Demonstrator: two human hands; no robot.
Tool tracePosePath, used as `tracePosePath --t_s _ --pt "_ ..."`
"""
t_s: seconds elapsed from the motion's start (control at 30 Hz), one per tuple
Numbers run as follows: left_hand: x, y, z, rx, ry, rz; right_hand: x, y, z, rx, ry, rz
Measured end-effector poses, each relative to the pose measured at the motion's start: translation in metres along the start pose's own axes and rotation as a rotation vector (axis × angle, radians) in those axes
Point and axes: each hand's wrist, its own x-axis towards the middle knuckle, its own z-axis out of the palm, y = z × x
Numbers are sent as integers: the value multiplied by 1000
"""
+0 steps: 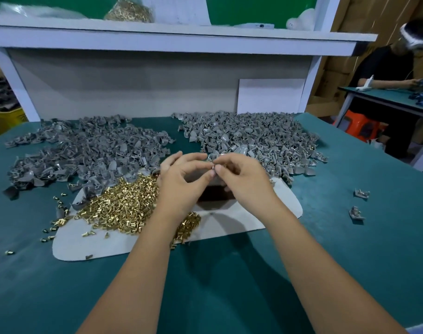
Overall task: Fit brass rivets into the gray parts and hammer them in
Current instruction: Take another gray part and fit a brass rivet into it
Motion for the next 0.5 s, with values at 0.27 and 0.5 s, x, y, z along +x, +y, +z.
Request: tracePosePath --t_s 0.27,0.5 --pt "1 -10 -13 4 179 -195 50 6 9 -348 189 169" --pt "11 -39 -40 -268 507 -383 7 15 41 -558 343 -294"
